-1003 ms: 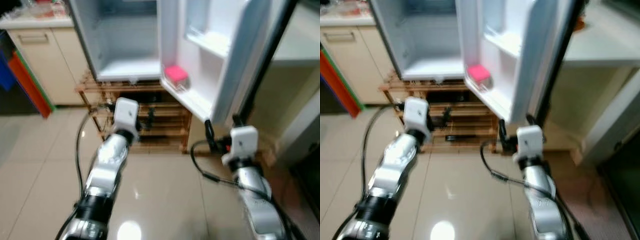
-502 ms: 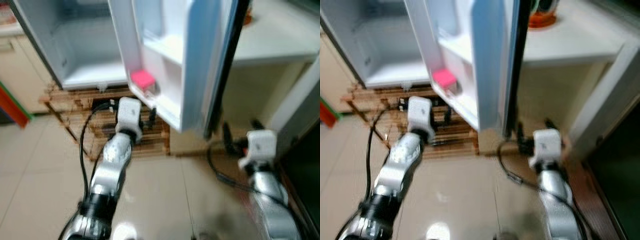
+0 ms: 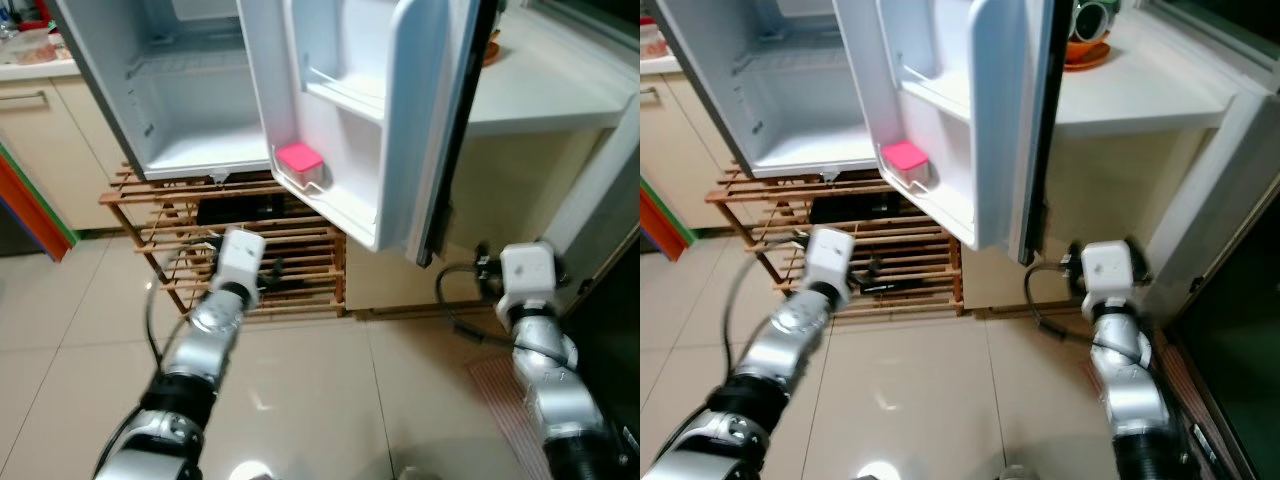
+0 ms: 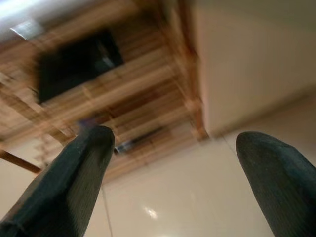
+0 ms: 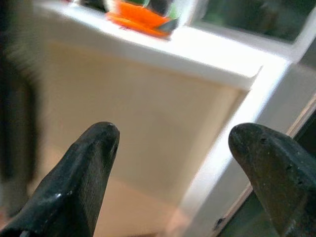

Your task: Restocking fridge

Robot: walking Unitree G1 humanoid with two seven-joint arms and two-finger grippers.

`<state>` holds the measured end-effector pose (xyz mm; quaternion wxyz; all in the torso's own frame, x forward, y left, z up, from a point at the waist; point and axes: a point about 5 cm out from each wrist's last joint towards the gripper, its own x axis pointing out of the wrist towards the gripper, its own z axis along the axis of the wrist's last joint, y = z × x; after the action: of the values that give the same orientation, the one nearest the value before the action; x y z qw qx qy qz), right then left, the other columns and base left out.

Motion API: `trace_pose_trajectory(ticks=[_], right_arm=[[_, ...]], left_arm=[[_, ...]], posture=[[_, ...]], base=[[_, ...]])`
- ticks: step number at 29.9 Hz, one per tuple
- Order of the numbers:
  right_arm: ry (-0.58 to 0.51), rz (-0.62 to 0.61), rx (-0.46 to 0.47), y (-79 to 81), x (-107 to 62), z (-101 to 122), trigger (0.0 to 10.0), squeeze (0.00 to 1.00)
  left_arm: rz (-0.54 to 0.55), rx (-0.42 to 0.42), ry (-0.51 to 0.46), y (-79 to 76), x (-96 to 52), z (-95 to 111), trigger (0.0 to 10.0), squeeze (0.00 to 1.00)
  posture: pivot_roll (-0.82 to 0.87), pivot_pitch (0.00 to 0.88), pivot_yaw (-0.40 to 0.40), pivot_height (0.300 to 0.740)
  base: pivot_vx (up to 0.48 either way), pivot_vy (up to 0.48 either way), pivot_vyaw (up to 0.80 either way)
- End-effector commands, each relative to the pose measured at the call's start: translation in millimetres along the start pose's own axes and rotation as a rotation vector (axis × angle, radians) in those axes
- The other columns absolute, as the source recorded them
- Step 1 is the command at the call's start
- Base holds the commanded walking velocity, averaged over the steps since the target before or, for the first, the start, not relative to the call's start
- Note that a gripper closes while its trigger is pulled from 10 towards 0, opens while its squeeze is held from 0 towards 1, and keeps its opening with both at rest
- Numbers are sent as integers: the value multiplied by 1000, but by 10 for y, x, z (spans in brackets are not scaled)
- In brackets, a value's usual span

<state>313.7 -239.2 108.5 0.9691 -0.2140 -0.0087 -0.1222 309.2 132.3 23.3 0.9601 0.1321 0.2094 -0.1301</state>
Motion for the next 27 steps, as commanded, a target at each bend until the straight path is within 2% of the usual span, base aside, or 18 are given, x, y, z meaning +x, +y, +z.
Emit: trace_pose_trajectory(ticks=[1, 4, 6, 9, 11, 13, 15, 20, 25, 26, 27], right_arm=[[11, -45, -27, -96, 97, -8, 10000, 0], [6, -87, -80, -198, 254, 45, 10000, 0], [12, -109, -108, -282, 370, 83, 10000, 0], [25, -115, -109, -325, 439, 111, 10000, 0], [57, -120, -60, -353, 508, 139, 10000, 0], [70, -94, -3, -305, 571, 194, 10000, 0], [65, -82, 16, -274, 594, 230, 10000, 0], [3, 21, 166, -47, 673, 446, 10000, 0], [-40, 105, 311, 86, 694, 569, 10000, 0], [-57, 130, 344, 114, 694, 603, 10000, 0], [-84, 170, 421, 156, 692, 658, 10000, 0]], left_arm=[[-31, 44, 44, 11, 13, -71, 10000, 0], [-51, 77, 95, 0, -17, -227, 10000, 0], [-40, 75, 132, 45, -56, -349, 10000, 0], [-28, 69, 157, 84, -82, -420, 10000, 0], [-15, 64, 169, 109, -94, -454, 10000, 0], [-12, 57, 179, 109, -95, -475, 10000, 0], [-14, 58, 181, 104, -94, -479, 10000, 0], [-26, 62, 182, 66, -82, -475, 10000, 0], [-35, 66, 181, 53, -70, -460, 10000, 0], [-35, 65, 180, 55, -69, -457, 10000, 0], [-31, 61, 181, 61, -67, -454, 10000, 0]], posture=[[-150, 0, 80, 725], [-146, 0, 80, 725], [-140, 0, 82, 725], [-134, 0, 83, 725], [-129, 0, 81, 725], [-122, 0, 78, 725], [-121, 0, 77, 725], [-123, 0, 77, 725], [-130, 0, 75, 725], [-133, 0, 75, 725], [-138, 0, 74, 725]], base=[[0, 0, 0], [0, 0, 0], [0, 0, 0], [0, 0, 0], [0, 0, 0], [0, 0, 0], [0, 0, 0], [0, 0, 0], [0, 0, 0], [0, 0, 0], [0, 0, 0]])
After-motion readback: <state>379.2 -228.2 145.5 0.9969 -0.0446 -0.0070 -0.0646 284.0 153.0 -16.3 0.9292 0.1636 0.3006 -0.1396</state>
